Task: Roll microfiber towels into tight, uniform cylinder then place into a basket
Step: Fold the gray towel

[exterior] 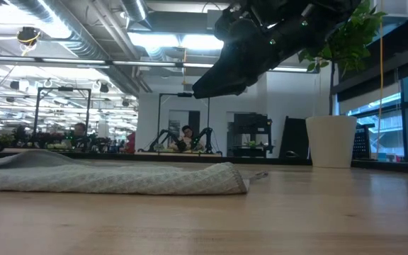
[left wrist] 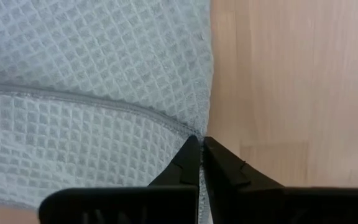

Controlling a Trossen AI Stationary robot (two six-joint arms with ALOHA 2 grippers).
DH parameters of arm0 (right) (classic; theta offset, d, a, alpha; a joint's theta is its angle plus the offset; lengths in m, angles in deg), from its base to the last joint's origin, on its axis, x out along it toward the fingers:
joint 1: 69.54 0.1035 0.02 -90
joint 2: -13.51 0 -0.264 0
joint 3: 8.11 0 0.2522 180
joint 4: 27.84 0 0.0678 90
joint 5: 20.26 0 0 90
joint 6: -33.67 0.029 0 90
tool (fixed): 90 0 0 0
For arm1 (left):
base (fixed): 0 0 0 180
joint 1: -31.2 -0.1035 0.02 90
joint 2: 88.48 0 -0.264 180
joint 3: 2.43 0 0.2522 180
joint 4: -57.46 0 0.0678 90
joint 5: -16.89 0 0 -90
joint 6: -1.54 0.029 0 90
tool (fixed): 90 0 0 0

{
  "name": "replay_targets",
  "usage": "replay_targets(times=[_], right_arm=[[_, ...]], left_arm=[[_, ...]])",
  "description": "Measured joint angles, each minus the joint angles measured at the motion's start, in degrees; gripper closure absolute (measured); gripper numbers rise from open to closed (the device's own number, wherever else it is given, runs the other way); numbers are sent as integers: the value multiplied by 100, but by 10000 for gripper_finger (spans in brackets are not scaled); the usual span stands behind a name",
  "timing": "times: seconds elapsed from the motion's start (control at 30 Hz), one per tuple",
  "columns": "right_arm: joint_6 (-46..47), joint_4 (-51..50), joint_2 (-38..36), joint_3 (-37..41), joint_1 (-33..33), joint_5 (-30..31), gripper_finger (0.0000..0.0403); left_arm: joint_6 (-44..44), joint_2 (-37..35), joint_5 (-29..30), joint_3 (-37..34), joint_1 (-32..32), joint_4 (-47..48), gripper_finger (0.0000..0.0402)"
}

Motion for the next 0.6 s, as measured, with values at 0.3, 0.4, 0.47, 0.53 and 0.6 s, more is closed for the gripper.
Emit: replay_targets(times=[0.3,0.4,0.47,0.53,0.6], right_arm=[[-1,-2,0,0,0,0,223],[0,-2,0,0,0,0,223],[0,0,0,0,1,0,223],[0,7,0,0,0,0,223],[-2,39,0,0,1,0,223]], left_arm=[[-32,-4,-187,2,-78,-153,400],[-61,-9,-463,-93,-89,-393,400],[-220,-9,-519,-155,-89,-442,401],[-376,-9,-516,-194,-89,-452,401],[-445,-9,-516,-217,-89,-452,397]])
